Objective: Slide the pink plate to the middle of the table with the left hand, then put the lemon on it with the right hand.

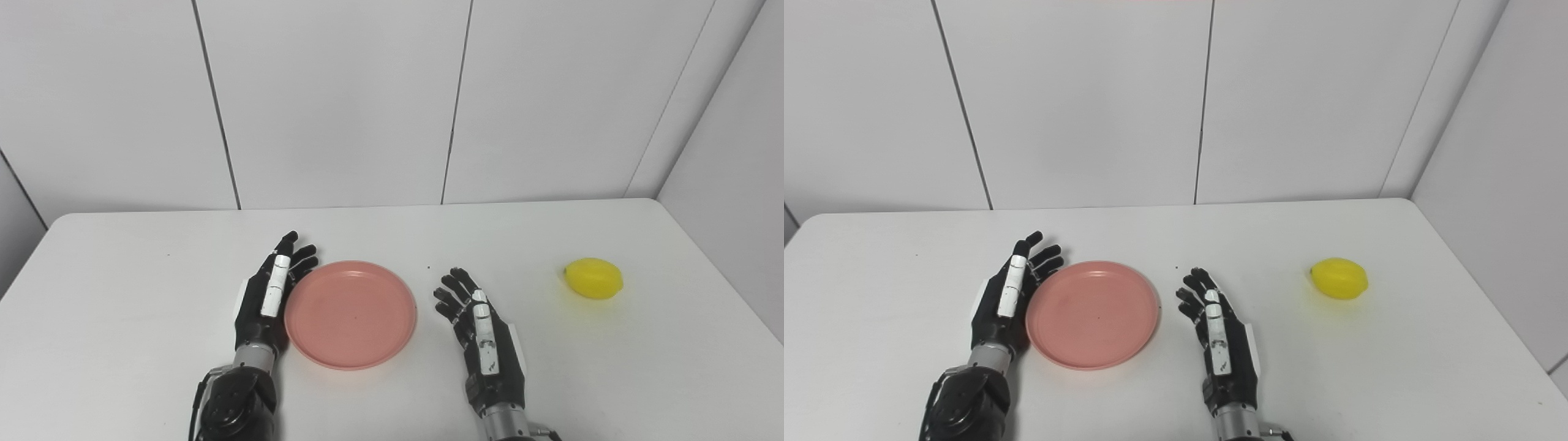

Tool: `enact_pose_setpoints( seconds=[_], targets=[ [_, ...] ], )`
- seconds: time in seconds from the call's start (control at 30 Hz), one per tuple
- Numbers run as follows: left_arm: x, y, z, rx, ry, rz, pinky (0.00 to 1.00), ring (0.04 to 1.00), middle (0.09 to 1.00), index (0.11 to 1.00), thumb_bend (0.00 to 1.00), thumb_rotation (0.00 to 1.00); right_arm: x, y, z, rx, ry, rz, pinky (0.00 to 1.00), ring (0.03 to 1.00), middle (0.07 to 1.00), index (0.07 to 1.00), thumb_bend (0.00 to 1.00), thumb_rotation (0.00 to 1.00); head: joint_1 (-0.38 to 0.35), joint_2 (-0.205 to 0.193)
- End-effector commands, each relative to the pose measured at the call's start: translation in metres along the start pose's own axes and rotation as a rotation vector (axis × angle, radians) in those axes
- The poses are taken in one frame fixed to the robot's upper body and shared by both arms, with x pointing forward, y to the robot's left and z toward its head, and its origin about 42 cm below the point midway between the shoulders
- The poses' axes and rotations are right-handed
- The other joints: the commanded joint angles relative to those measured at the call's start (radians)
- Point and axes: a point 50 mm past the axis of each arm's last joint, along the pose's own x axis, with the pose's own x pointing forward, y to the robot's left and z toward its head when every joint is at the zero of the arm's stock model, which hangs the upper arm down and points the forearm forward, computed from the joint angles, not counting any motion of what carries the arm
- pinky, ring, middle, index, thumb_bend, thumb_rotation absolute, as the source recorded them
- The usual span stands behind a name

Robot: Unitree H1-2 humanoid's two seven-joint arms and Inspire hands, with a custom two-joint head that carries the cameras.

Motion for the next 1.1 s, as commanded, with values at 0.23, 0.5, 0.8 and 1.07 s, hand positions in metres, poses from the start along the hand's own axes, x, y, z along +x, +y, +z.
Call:
enact_pose_setpoints(
  seconds=[0.23,0.5,0.8,1.07],
  targets=[
    [0.009,-0.004,0.008,-0.004,-0.019,-0.015,0.85,0.791,0.777,0.846,0.81,0.78,-0.015,-0.013,-0.016,-0.091,-0.023,-0.077,0.83,0.807,0.812,0.808,0.71,0.88,-0.044,-0.004],
    [0.013,0.008,0.005,0.007,-0.016,-0.035,0.85,0.804,0.790,0.867,0.81,0.79,-0.005,-0.012,0.016,-0.206,-0.147,-0.127,0.70,0.727,0.746,0.735,0.62,0.81,-0.103,-0.015],
    [0.017,0.018,0.005,0.015,-0.017,-0.031,0.84,0.808,0.786,0.875,0.81,0.79,0.013,-0.026,0.054,-0.389,-0.210,-0.144,0.68,0.705,0.738,0.735,0.64,0.90,-0.125,-0.019],
    [0.018,0.022,0.004,0.012,-0.014,-0.029,0.86,0.827,0.800,0.888,0.80,0.79,0.035,-0.048,0.091,-0.613,-0.270,-0.111,0.64,0.685,0.721,0.728,0.74,0.93,-0.130,-0.019]
  ],
)
